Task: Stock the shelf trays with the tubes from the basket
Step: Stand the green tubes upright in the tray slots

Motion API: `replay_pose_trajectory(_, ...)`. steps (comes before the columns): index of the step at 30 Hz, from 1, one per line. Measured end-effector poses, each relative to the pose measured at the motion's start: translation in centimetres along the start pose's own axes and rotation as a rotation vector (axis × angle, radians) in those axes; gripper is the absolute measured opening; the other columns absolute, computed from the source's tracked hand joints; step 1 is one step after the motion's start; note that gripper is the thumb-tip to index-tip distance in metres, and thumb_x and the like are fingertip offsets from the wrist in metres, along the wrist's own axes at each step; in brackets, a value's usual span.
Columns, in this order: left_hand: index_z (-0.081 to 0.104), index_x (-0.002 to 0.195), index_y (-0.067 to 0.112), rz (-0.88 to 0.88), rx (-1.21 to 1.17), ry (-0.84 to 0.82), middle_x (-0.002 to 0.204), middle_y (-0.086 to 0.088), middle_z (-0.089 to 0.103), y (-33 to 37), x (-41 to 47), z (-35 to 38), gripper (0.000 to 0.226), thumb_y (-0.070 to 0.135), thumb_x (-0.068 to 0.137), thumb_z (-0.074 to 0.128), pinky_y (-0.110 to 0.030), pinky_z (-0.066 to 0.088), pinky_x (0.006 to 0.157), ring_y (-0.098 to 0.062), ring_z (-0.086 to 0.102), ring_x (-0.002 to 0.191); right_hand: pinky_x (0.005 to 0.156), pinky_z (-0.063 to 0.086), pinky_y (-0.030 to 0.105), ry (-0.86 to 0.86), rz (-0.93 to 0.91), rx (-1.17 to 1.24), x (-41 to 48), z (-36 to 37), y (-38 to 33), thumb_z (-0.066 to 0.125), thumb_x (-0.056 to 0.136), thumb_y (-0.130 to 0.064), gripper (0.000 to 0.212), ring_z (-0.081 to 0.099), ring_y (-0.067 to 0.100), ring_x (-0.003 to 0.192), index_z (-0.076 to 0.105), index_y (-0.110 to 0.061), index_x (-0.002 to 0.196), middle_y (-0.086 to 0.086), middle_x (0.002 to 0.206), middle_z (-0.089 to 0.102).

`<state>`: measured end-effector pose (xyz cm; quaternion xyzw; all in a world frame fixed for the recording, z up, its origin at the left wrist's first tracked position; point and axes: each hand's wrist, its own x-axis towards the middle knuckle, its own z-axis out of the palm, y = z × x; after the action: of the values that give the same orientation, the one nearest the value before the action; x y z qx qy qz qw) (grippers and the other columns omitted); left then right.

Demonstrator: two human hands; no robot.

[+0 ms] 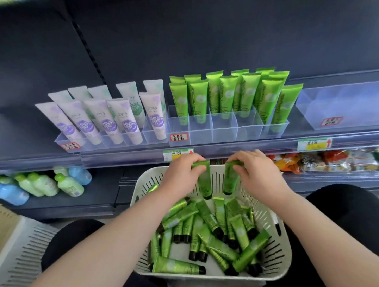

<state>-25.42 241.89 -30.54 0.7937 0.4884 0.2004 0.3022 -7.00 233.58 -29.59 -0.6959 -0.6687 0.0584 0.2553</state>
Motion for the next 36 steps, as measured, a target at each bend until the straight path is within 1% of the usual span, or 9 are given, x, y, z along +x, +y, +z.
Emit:
replay_pose_trajectory(4, 0.067, 0.104, 0.022, 0.083, -0.111, 0.154, 0.092, 0.007, 0.065, 4.9, 2.4, -2.5, 0.013, 0.020, 0.094, 0.059, -0.040, 0.047, 0.088, -0.023, 0.062, 0.092, 0.072, 0.039, 0.031, 0.211, -0.016, -0.045, 2.3, -5.2, 0.2, 0.058, 0.090, -0.011, 0.019, 0.054, 0.026, 0.098, 0.066, -0.018, 0.107, 0.001, 0.103, 0.066)
replay_pose_trajectory(7, 0.065, 0.118, 0.016, 0.127, -0.129, 0.269, 0.108, 0.000, 0.067, 8.1, 3.7, -4.3, 0.024, 0.022, 0.096, 0.057, -0.041, 0.049, 0.093, -0.020, 0.062, 0.100, 0.070, 0.041, 0.032, 0.392, 0.012, -0.046, 4.8, -8.7, 0.0, 0.057, 0.091, -0.012, 0.018, 0.054, 0.028, 0.100, 0.066, -0.017, 0.105, 0.003, 0.103, 0.063)
replay_pose_trajectory(10, 0.065, 0.121, 0.016, 0.163, -0.140, 0.368, 0.114, -0.003, 0.067, 10.3, 5.0, -5.5, 0.027, 0.022, 0.095, 0.057, -0.040, 0.049, 0.094, -0.022, 0.063, 0.102, 0.073, 0.044, 0.038, 0.493, 0.015, -0.081, 7.4, -10.6, -0.2, 0.055, 0.092, -0.014, 0.020, 0.052, 0.029, 0.103, 0.065, -0.018, 0.108, 0.004, 0.104, 0.062)
replay_pose_trajectory(16, 0.066, 0.118, 0.016, 0.197, -0.073, 0.416, 0.112, -0.002, 0.067, 11.8, 6.8, -6.5, 0.025, 0.022, 0.096, 0.055, -0.038, 0.047, 0.093, -0.022, 0.061, 0.103, 0.072, 0.043, 0.038, 0.329, 0.038, -0.246, 10.7, -9.7, 1.0, 0.049, 0.095, -0.015, 0.025, 0.054, 0.031, 0.103, 0.061, -0.018, 0.116, 0.006, 0.109, 0.062)
replay_pose_trajectory(21, 0.064, 0.118, 0.019, 0.229, 0.023, 0.436, 0.107, 0.004, 0.060, 12.8, 7.9, -6.7, 0.023, 0.021, 0.098, 0.051, -0.024, 0.034, 0.075, -0.013, 0.052, 0.093, 0.063, 0.036, 0.032, 0.192, 0.079, -0.351, 11.3, -8.5, 2.1, 0.051, 0.089, -0.005, 0.035, 0.053, 0.026, 0.100, 0.058, -0.021, 0.120, 0.003, 0.105, 0.061)
replay_pose_trajectory(24, 0.063, 0.116, 0.022, 0.225, 0.053, 0.419, 0.107, 0.005, 0.058, 13.6, 9.1, -6.5, 0.022, 0.022, 0.099, 0.049, -0.024, 0.032, 0.074, -0.014, 0.051, 0.095, 0.062, 0.033, 0.031, 0.198, 0.078, -0.347, 11.6, -8.4, 2.5, 0.052, 0.085, -0.001, 0.041, 0.053, 0.025, 0.099, 0.057, -0.022, 0.120, 0.002, 0.104, 0.061)
replay_pose_trajectory(30, 0.064, 0.119, 0.019, 0.306, 0.115, 0.351, 0.114, -0.001, 0.063, 16.3, 12.1, -5.6, 0.024, 0.021, 0.097, 0.053, -0.029, 0.041, 0.085, -0.020, 0.055, 0.106, 0.068, 0.031, 0.031, 0.302, 0.010, -0.330, 11.6, -9.3, 3.3, 0.058, 0.085, -0.001, 0.039, 0.053, 0.027, 0.104, 0.061, -0.022, 0.118, 0.001, 0.109, 0.065)
replay_pose_trajectory(33, 0.063, 0.120, 0.019, 0.305, 0.176, 0.276, 0.114, -0.004, 0.062, 17.1, 13.6, -4.6, 0.024, 0.019, 0.098, 0.051, -0.037, 0.047, 0.087, -0.023, 0.055, 0.105, 0.066, 0.033, 0.032, 0.370, -0.022, -0.327, 11.3, -10.0, 4.1, 0.064, 0.080, 0.002, 0.037, 0.055, 0.029, 0.097, 0.066, -0.019, 0.111, 0.003, 0.102, 0.067)
replay_pose_trajectory(36, 0.062, 0.120, 0.018, 0.314, 0.265, 0.210, 0.112, -0.007, 0.063, 17.7, 14.8, -3.9, 0.025, 0.016, 0.099, 0.048, -0.039, 0.047, 0.084, -0.027, 0.056, 0.103, 0.063, 0.031, 0.031, 0.414, -0.044, -0.356, 11.2, -10.5, 4.5, 0.066, 0.077, 0.004, 0.037, 0.056, 0.030, 0.091, 0.068, -0.019, 0.106, 0.004, 0.097, 0.067)
